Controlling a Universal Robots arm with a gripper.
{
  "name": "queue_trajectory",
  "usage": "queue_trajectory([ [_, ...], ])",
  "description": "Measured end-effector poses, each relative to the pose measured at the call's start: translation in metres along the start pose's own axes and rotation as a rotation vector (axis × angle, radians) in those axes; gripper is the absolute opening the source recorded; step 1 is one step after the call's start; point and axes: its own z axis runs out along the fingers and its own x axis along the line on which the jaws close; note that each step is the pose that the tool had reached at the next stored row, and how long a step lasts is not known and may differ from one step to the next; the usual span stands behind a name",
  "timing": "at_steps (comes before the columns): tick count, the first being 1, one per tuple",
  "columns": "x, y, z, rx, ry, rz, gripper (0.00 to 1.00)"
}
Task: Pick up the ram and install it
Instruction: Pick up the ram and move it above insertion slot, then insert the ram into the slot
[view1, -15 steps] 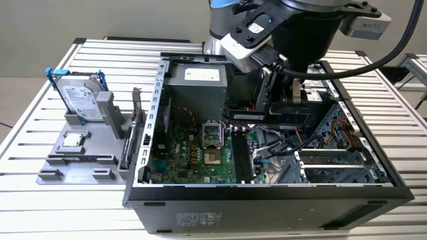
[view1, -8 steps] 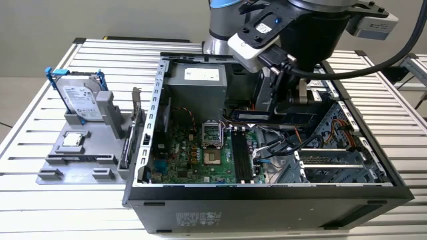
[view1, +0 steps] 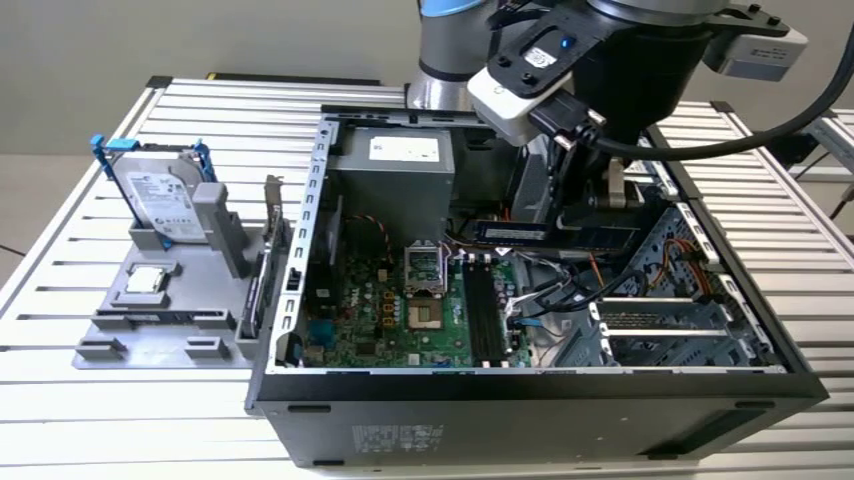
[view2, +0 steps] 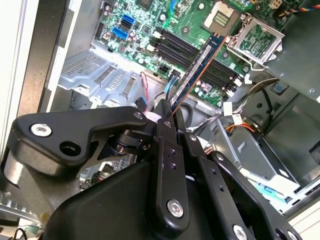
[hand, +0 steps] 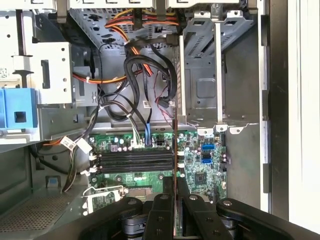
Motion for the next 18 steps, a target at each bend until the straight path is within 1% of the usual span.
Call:
queue_trajectory([
  [11,0.0000,0.0000,0.0000,-0.0001,-0.0001,0.005,0.00],
  [18,0.0000,0.0000,0.0000,0.0017,-0.0005,0.031,0.00],
])
